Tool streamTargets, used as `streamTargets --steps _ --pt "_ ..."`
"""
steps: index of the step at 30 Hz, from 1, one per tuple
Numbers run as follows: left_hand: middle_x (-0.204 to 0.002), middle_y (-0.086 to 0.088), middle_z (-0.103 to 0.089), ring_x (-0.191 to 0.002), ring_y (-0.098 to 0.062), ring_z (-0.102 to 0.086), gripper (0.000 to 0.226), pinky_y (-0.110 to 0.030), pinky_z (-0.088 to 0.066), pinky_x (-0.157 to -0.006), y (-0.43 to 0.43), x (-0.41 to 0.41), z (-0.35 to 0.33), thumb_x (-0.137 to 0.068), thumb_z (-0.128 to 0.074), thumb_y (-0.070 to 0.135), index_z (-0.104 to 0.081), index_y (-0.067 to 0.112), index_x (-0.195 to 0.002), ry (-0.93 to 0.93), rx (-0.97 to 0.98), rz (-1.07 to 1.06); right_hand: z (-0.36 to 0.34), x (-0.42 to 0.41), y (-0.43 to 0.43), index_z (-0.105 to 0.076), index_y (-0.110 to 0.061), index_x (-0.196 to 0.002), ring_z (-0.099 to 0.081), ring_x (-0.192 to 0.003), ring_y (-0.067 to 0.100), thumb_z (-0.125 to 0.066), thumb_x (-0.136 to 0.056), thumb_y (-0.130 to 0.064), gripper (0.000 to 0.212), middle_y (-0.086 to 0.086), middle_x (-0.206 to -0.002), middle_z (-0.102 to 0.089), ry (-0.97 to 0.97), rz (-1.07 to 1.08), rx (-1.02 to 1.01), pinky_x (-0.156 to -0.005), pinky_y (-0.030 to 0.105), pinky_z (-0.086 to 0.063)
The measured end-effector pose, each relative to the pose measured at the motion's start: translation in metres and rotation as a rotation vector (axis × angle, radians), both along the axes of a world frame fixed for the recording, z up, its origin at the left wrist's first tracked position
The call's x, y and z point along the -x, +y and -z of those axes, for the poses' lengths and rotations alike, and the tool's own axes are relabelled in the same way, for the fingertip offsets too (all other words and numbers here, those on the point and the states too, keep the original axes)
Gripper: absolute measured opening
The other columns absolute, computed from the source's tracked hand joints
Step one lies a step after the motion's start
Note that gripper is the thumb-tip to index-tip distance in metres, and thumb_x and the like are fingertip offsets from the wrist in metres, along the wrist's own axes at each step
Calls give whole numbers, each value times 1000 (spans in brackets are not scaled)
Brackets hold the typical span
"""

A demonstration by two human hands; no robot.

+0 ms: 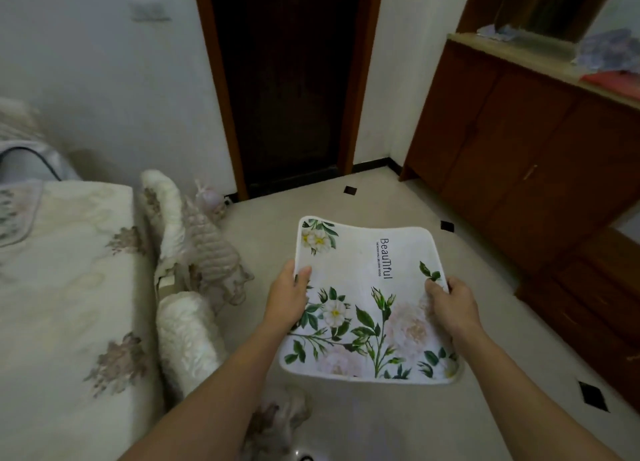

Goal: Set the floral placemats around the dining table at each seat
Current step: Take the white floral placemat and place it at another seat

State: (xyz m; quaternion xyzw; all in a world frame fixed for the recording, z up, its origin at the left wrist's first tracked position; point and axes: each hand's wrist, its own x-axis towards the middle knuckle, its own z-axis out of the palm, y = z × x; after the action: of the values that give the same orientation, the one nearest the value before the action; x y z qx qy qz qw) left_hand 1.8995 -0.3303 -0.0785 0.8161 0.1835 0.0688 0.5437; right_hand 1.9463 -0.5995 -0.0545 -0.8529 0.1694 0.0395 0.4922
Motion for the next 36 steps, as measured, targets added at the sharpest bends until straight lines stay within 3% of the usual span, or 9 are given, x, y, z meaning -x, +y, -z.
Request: streamTargets --steps 5,8,10,14,20,22,26,33,36 --pt "-105 -1 -63 -85 -11 -60 25 -9 -45 -59 67 -7 -9 -103 -47 24 -56 11 -121 -5 -15 -165 -1 -54 76 -61 -18 -96 -66 -82 26 -55 -96 -29 13 7 -89 -69 0 -173 -23 -76 40 -54" --pt "-110 1 -65 -100 -20 -63 27 -35 -52 -84 111 5 -12 -103 -46 32 -58 15 -120 -5 -30 -289 -2 -79 132 -63 -14 -99 -66 -78 25 -55 -96 -28 17 9 -90 -70 15 -310 -26 -67 34 -51" --pt "-115 -1 -66 -105 -21 -62 30 -41 -51 -91 140 21 -15 -103 -46 35 -57 15 -123 -17 -35 -389 -1 -92 178 -65 -13 -99 -66 -79 25 -55 -95 -27 17 9 -91 -71 9 -411 -45 -67 33 -51" --pt "-108 -1 -63 -99 -19 -61 27 -33 -46 -78 196 68 -22 -103 -45 33 -55 13 -118 0 -51 -650 -2 -95 283 -64 -15 -103 -65 -80 20 -54 -97 -26 16 5 -92 -70 4 -670 -104 -60 26 -45" --pt "-99 -5 -67 -92 -24 -65 23 -44 -54 -80 233 144 -21 -102 -47 34 -56 12 -106 36 2 -1092 -8 -71 416 -63 -20 -101 -61 -77 11 -55 -98 -24 10 -3 -87 -66 10 -1070 -144 -58 23 -42" --pt "-97 -3 -68 -90 -22 -66 21 -44 -54 -81 232 164 -22 -102 -48 33 -56 14 -105 36 10 -1219 -11 -61 448 -65 -16 -98 -63 -78 18 -55 -98 -24 13 1 -86 -68 11 -1215 -147 -61 25 -46" --pt "-95 2 -65 -86 -12 -63 15 -38 -51 -78 217 196 -26 -103 -47 31 -55 18 -103 44 18 -1437 -10 -32 495 -64 -16 -97 -61 -72 21 -56 -98 -27 14 5 -85 -68 30 -1457 -133 -61 32 -45" --pt "-101 -7 -68 -93 -24 -65 25 -51 -53 -87 172 255 -15 -102 -47 38 -56 15 -105 80 52 -1766 10 41 542 -64 -15 -94 -64 -74 30 -55 -97 -32 20 10 -81 -67 45 -1790 -81 -62 36 -48" --pt "-97 2 -65 -94 -22 -62 21 -40 -51 -84 150 279 -12 -102 -47 35 -55 16 -106 90 60 -1882 16 80 547 -65 -14 -98 -64 -79 27 -55 -97 -31 19 7 -86 -67 59 -1911 -75 -69 39 -52"
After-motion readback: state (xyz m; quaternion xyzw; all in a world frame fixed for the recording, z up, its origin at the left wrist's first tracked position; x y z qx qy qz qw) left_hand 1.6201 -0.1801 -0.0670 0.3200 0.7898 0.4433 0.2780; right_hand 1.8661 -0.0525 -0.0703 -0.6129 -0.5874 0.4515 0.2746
